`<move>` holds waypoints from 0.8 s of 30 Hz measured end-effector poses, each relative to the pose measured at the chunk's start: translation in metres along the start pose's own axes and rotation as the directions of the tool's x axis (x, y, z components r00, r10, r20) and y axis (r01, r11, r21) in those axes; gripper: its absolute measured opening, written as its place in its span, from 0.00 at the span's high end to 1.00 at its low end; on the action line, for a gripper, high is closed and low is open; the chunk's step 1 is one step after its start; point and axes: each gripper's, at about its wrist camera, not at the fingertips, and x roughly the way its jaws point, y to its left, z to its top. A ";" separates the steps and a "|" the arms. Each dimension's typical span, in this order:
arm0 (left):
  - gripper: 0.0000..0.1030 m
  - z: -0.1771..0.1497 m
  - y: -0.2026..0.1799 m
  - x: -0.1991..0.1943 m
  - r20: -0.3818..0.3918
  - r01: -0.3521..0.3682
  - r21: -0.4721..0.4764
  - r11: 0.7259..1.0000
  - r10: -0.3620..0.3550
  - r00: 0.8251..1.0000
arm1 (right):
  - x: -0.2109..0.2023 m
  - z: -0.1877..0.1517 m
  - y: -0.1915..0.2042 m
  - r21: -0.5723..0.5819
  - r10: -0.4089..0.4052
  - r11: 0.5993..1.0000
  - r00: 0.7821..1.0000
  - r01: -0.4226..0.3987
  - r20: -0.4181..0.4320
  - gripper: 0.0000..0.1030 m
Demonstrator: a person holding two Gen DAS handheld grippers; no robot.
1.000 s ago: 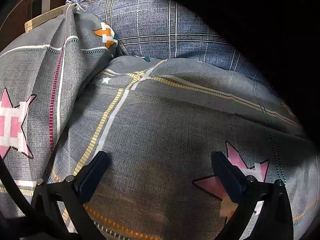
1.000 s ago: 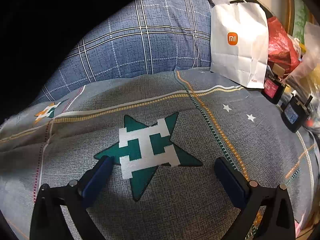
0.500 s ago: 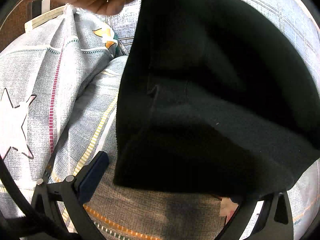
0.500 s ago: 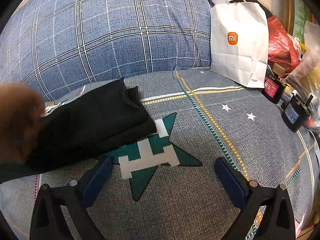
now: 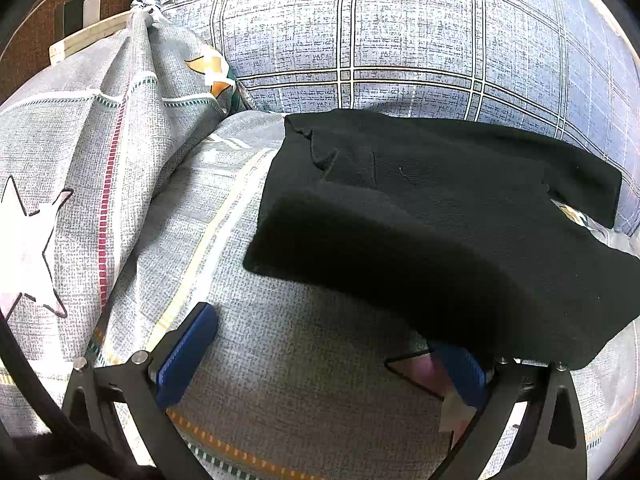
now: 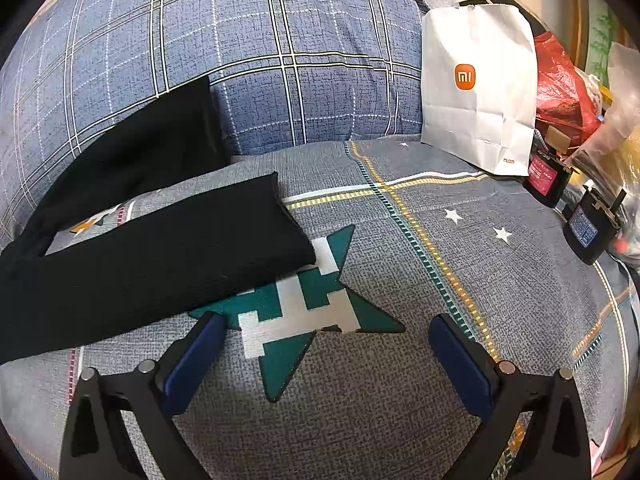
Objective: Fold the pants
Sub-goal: 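Lay the black pants flat on the grey sheet by hand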
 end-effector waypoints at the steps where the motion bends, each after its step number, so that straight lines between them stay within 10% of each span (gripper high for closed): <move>1: 0.00 0.000 -0.001 0.000 0.000 0.000 0.000 1.000 0.000 1.000 | 0.000 0.000 0.000 0.000 0.000 1.000 1.000 0.000 0.000 0.00; 13: 0.00 -0.073 -0.024 -0.072 -0.060 -0.102 -0.119 0.988 0.096 0.994 | -0.021 -0.018 0.015 0.140 -0.075 0.986 0.993 0.087 -0.086 0.00; 16: 0.00 -0.098 -0.062 -0.106 -0.016 -0.002 -0.004 1.000 0.002 1.000 | -0.052 -0.045 0.039 0.106 0.023 0.994 0.997 -0.016 -0.070 0.00; 24: 0.00 -0.106 -0.102 -0.174 0.165 -0.021 0.180 0.983 -0.009 0.986 | -0.122 -0.058 0.093 -0.046 0.303 0.952 0.953 -0.302 0.004 0.00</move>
